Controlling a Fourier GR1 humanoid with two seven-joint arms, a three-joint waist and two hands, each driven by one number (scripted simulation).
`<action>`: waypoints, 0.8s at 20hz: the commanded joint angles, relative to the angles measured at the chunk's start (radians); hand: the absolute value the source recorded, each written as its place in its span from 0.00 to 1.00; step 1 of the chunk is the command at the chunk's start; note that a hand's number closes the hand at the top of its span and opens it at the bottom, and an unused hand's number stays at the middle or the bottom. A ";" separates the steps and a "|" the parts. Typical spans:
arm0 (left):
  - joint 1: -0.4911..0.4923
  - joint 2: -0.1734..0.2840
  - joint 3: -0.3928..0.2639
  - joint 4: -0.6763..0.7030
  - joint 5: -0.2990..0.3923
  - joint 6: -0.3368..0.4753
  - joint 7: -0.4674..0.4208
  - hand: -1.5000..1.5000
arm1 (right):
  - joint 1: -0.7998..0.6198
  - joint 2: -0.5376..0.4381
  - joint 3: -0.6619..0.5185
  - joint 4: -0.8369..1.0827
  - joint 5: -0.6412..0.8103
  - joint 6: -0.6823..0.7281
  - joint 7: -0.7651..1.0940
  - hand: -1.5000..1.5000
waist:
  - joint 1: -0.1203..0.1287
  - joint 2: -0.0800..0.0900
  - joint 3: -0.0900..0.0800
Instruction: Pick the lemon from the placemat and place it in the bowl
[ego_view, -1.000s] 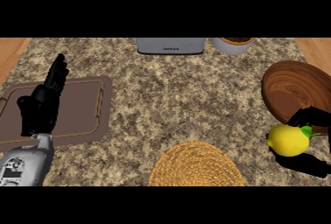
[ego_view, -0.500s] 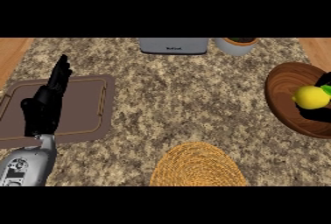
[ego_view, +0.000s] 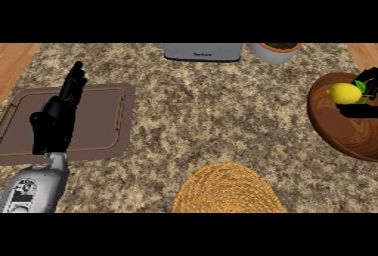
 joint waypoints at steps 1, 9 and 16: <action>-0.003 -0.022 -0.017 0.008 -0.004 0.003 -0.007 0.50 | -0.063 -0.035 -0.049 0.228 -0.043 0.060 -0.100 0.00 | 0.015 0.011 0.003; -0.026 -0.013 0.011 0.039 0.004 -0.004 -0.028 0.50 | -0.162 -0.017 -0.119 0.405 -0.135 0.171 -0.336 0.00 | 0.004 0.008 0.002; 0.017 -0.002 0.023 -0.012 0.002 -0.011 -0.012 0.50 | -0.195 -0.147 -0.216 0.509 -0.218 0.278 -0.383 0.00 | -0.001 0.002 0.001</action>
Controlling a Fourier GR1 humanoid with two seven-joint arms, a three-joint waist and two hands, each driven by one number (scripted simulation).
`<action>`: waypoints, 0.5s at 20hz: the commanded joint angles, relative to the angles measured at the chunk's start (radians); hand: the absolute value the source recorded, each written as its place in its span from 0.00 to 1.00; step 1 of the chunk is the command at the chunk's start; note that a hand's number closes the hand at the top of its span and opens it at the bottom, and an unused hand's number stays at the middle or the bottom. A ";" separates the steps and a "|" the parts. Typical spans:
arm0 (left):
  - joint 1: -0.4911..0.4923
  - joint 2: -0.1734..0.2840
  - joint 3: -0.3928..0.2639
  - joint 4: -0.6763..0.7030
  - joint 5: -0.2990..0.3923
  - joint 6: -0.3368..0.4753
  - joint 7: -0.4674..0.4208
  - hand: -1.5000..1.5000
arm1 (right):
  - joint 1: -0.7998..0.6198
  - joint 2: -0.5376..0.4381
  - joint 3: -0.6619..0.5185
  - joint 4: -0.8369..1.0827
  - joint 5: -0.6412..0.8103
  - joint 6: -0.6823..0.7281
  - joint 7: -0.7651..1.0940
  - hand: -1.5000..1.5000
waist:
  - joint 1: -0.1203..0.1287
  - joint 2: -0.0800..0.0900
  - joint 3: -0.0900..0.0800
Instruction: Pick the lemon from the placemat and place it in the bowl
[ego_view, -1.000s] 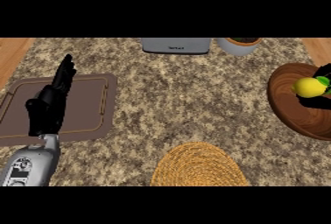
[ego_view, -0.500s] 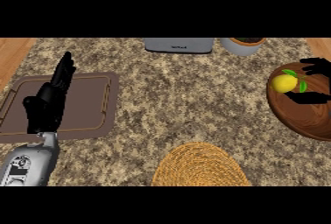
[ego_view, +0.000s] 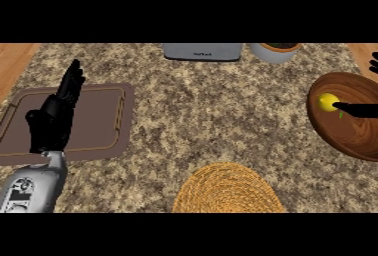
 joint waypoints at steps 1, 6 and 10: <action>-0.011 -0.011 0.000 0.013 -0.017 0.015 0.006 0.50 | -0.003 -0.086 -0.039 0.062 -0.044 0.128 -0.030 0.00 | -0.016 -0.005 -0.001; 0.060 -0.009 -0.007 -0.067 -0.022 0.010 0.018 0.50 | 0.063 -0.194 -0.076 0.097 -0.088 0.295 -0.064 0.00 | -0.020 -0.009 -0.001; 0.051 -0.005 0.014 -0.021 -0.003 -0.004 -0.011 0.50 | 0.151 -0.252 -0.125 0.124 -0.147 0.474 -0.166 0.00 | -0.033 -0.009 0.000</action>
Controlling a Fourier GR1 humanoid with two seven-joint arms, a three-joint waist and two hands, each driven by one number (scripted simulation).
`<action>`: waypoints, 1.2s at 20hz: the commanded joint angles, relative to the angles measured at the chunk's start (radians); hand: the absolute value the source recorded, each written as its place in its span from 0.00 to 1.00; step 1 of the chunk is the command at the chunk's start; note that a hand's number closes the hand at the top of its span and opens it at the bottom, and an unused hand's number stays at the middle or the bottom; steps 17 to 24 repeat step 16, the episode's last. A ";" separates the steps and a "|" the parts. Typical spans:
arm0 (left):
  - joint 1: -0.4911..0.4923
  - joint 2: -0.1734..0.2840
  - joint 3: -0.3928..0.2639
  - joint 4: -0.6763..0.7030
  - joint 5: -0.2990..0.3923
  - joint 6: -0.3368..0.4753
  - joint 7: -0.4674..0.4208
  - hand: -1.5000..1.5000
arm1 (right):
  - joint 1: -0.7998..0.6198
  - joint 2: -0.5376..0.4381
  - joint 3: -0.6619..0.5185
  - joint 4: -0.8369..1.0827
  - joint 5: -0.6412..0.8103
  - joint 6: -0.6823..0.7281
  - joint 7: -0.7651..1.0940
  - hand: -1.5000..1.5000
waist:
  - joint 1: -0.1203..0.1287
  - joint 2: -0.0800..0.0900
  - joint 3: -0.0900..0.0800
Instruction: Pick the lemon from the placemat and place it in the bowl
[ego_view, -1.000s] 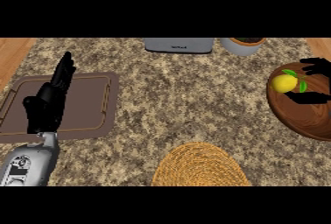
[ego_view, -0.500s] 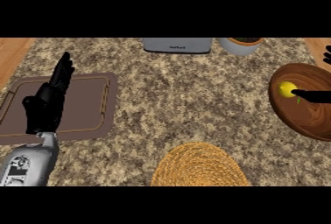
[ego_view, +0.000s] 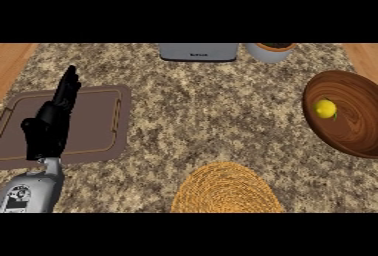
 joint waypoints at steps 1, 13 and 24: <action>0.016 -0.007 -0.022 -0.052 -0.033 0.016 0.035 0.50 | 0.091 -0.076 -0.029 0.025 -0.037 0.170 -0.090 0.00 | -0.005 -0.003 0.001; 0.043 0.011 0.020 -0.046 0.015 -0.028 0.005 0.50 | 0.260 -0.079 0.003 -0.039 -0.061 0.300 -0.241 0.00 | -0.009 -0.007 0.002; 0.005 0.003 0.016 -0.009 -0.009 -0.010 0.023 0.50 | 0.241 -0.080 0.017 -0.060 -0.070 0.318 -0.202 0.00 | -0.015 -0.007 0.001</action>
